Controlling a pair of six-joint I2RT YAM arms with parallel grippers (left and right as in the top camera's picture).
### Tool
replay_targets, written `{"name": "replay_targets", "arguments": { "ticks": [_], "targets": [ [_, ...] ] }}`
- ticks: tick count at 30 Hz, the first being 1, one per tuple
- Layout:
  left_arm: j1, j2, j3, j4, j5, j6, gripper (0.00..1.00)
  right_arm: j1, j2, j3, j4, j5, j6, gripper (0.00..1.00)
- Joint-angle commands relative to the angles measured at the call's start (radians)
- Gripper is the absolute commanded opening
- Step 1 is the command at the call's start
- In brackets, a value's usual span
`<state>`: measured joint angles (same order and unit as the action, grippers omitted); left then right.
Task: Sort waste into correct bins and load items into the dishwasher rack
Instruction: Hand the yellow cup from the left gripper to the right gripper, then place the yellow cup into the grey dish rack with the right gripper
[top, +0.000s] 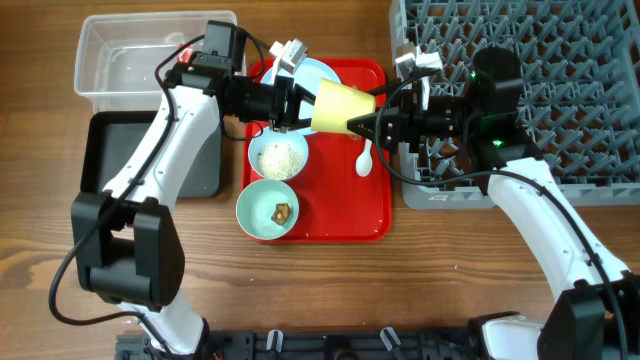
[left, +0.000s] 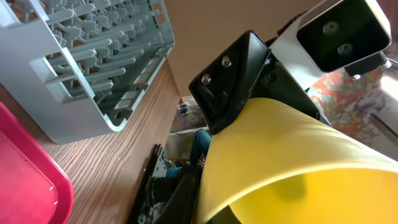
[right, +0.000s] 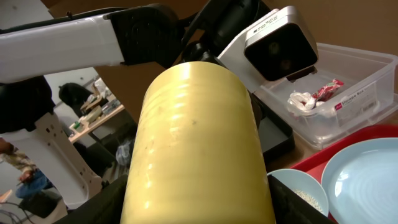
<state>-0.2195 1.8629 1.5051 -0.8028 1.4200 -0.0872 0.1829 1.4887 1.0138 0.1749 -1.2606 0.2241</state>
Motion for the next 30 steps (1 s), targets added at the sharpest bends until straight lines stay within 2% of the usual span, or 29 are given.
{"name": "replay_targets", "arguments": {
  "ticks": [1,4,8,11,14,15,18,22,25,30],
  "targets": [
    [-0.014,-0.019,0.012,-0.001,-0.041,-0.003,0.05,-0.006,0.010,0.000,0.023,-0.039,0.008,0.50],
    [0.010,-0.019,0.012,-0.001,-0.041,-0.003,0.10,-0.102,0.010,0.000,0.005,-0.052,0.041,0.46],
    [0.029,-0.019,0.012,-0.001,-0.041,-0.003,0.11,-0.197,0.010,0.000,-0.074,-0.049,0.028,0.46],
    [0.029,-0.019,0.012,0.004,-0.076,-0.002,0.14,-0.232,0.010,0.000,-0.207,0.079,0.014,0.44],
    [0.028,-0.019,0.012,0.003,-0.281,-0.002,0.14,-0.258,-0.020,0.019,-0.395,0.245,0.015,0.43],
    [0.028,-0.019,0.012,0.002,-0.402,-0.002,0.14,-0.263,-0.058,0.066,-0.549,0.379,0.005,0.43],
    [0.028,-0.019,0.012,-0.006,-0.597,-0.002,0.14,-0.262,-0.119,0.259,-0.915,0.716,-0.054,0.43],
    [0.028,-0.019,0.012,-0.054,-0.819,-0.002,0.14,-0.263,-0.125,0.488,-1.297,1.135,-0.065,0.43],
    [0.028,-0.019,0.012,-0.082,-0.894,-0.002,0.14,-0.263,-0.097,0.491,-1.397,1.254,-0.038,0.43],
    [0.028,-0.019,0.012,-0.112,-0.951,0.005,0.15,-0.262,0.098,0.491,-1.508,1.226,-0.040,0.45]
  ]
}}
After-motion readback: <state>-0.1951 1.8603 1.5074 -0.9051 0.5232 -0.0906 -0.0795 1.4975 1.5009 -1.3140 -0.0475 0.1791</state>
